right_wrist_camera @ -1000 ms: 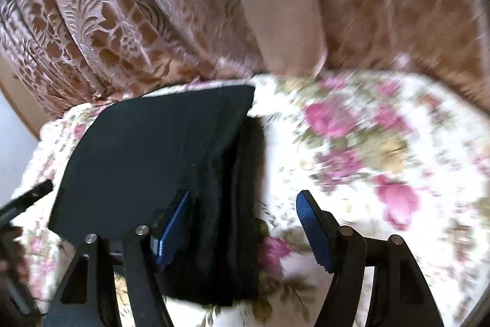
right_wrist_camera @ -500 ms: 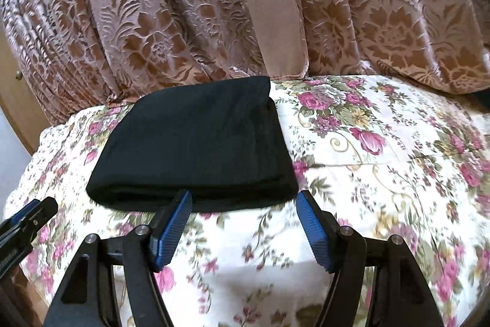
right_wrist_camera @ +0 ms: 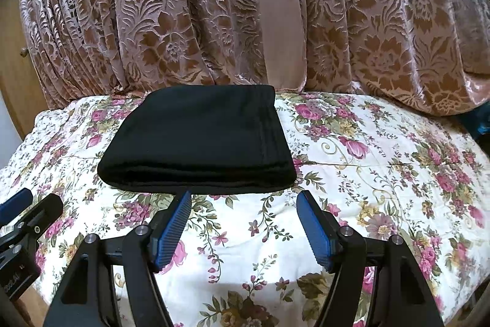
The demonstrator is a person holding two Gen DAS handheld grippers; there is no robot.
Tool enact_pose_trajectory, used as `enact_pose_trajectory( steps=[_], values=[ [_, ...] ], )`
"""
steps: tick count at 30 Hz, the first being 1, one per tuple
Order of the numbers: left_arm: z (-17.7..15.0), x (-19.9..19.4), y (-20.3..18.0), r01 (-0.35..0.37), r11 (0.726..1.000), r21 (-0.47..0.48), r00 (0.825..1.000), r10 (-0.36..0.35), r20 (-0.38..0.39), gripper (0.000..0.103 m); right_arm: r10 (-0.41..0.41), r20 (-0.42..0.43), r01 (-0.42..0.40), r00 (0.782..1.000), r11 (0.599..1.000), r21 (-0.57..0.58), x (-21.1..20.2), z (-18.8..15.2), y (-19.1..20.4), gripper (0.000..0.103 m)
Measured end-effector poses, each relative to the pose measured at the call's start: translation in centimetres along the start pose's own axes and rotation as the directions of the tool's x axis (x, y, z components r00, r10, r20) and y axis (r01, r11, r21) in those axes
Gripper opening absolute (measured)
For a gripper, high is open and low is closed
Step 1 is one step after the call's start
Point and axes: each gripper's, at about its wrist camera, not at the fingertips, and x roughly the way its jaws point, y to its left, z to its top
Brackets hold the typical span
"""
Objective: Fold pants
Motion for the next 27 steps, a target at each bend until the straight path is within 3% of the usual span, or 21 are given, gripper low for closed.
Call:
enact_pose_trajectory(
  steps=[7, 27],
  values=[
    [0.0, -0.6, 0.3, -0.049, 0.999, -0.007, 0.999, 0.049, 0.022, 0.078, 0.008, 0.014, -0.008, 1.000, 1.000, -0.021, -0.7, -0.3, 0.7, 0.072],
    [-0.3, -1.2, 0.6, -0.051, 0.998, -0.024, 0.998, 0.052, 0.024, 0.078, 0.014, 0.005, -0.014, 1.000, 1.000, -0.021, -1.1, -0.7, 1.2, 0.072]
  ],
)
